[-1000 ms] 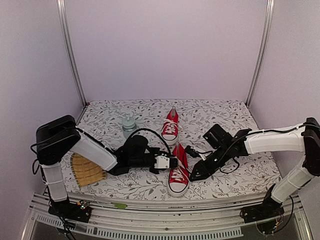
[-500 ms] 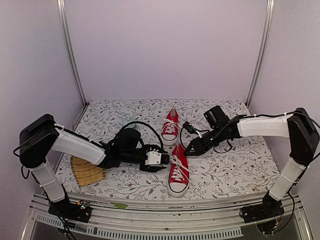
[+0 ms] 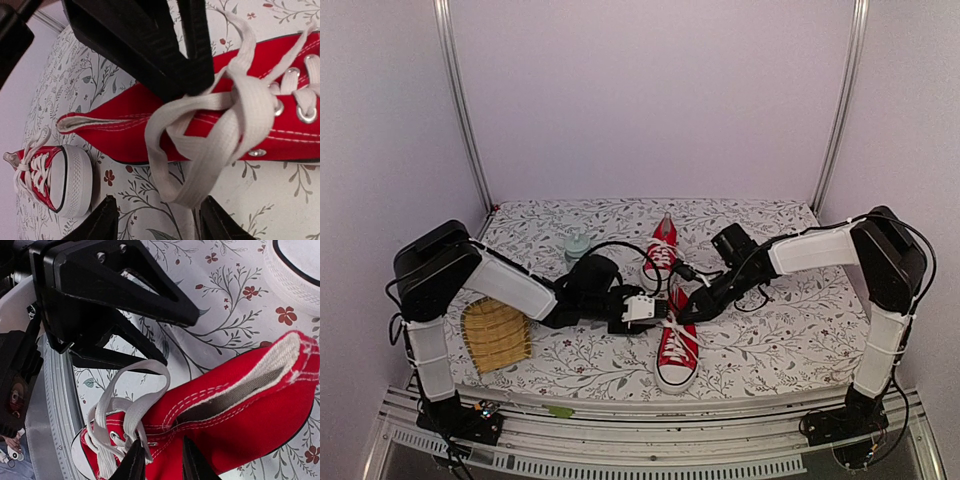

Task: Tie the shoes
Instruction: Adjust the half-tied shoelace on the shoe.

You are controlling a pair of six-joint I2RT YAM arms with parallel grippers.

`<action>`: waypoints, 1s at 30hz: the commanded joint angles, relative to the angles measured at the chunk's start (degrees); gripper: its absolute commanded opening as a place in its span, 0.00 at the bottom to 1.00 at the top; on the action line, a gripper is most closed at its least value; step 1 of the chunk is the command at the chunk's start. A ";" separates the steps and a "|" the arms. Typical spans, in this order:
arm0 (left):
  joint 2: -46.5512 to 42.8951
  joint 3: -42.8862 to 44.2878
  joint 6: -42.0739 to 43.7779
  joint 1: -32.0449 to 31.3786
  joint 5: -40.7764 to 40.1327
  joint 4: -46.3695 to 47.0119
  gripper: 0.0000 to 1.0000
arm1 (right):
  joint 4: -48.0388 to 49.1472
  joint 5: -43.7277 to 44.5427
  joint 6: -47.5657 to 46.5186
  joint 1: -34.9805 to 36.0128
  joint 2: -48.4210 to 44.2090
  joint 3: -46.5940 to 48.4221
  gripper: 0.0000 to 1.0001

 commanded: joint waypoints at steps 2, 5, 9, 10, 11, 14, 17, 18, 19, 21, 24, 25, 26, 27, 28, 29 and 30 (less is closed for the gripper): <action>4.57 4.01 -0.56 -0.70 -0.65 1.96 0.55 | -0.39 -5.50 -3.59 0.06 1.89 2.30 0.27; 5.30 4.55 -0.39 -1.06 -0.29 2.37 0.45 | -1.40 -5.77 -4.39 0.05 2.44 2.77 0.16; 4.70 4.66 -0.53 -1.31 0.33 2.41 0.15 | -2.81 -4.92 -5.44 0.08 0.89 2.89 0.01; 4.28 4.61 -0.60 -1.30 0.32 2.28 0.07 | -3.05 -4.20 -5.67 0.07 0.43 2.88 0.01; 3.82 4.46 -0.76 -1.31 0.05 2.15 0.00 | -3.25 -3.55 -5.80 -0.01 -0.57 2.88 0.01; 0.25 2.39 -1.40 -1.48 -1.35 3.72 0.00 | -3.69 -2.05 -5.60 -0.03 -2.78 2.52 0.01; -3.24 -0.24 -1.61 -1.79 -1.73 6.00 0.00 | -3.30 -0.73 -4.78 -0.03 -4.75 1.46 0.01; -4.47 -1.01 -1.49 -2.03 -1.92 6.41 0.00 | -3.30 -0.32 -4.52 -0.04 -5.28 1.16 0.01; -4.99 -1.72 -1.40 -2.18 -1.96 6.51 0.00 | -3.12 0.13 -4.35 -0.04 -5.87 0.74 0.01; -6.26 -2.66 -1.35 -2.71 -1.98 6.63 0.00 | -2.53 0.41 -4.02 0.01 -6.87 -0.05 0.01; -6.25 -3.40 -1.64 -3.28 -1.88 6.04 0.00 | -2.28 0.60 -3.54 0.01 -7.39 -0.52 0.01; -5.89 -3.43 -1.76 -3.43 -2.12 5.79 0.00 | -2.14 0.74 -3.57 0.00 -7.37 -0.75 0.01; -5.54 -3.43 -1.78 -3.52 -2.59 5.62 0.00 | -1.95 0.94 -3.54 0.06 -7.26 -0.81 0.01; -5.23 -3.41 -1.72 -3.67 -3.28 5.57 0.00 | -1.90 1.40 -3.53 -0.02 -6.97 -0.77 0.01; -5.23 -3.43 -1.51 -3.80 -3.70 5.50 0.00 | -1.90 2.15 -3.47 0.01 -6.67 -0.73 0.01; -5.53 -3.51 -1.44 -3.83 -3.69 5.48 0.00 | -2.19 2.33 -3.52 0.01 -6.25 -0.46 0.01; -5.91 -3.58 -1.54 -3.90 -3.35 5.35 0.00 | -2.62 2.37 -3.66 0.02 -5.78 -0.14 0.03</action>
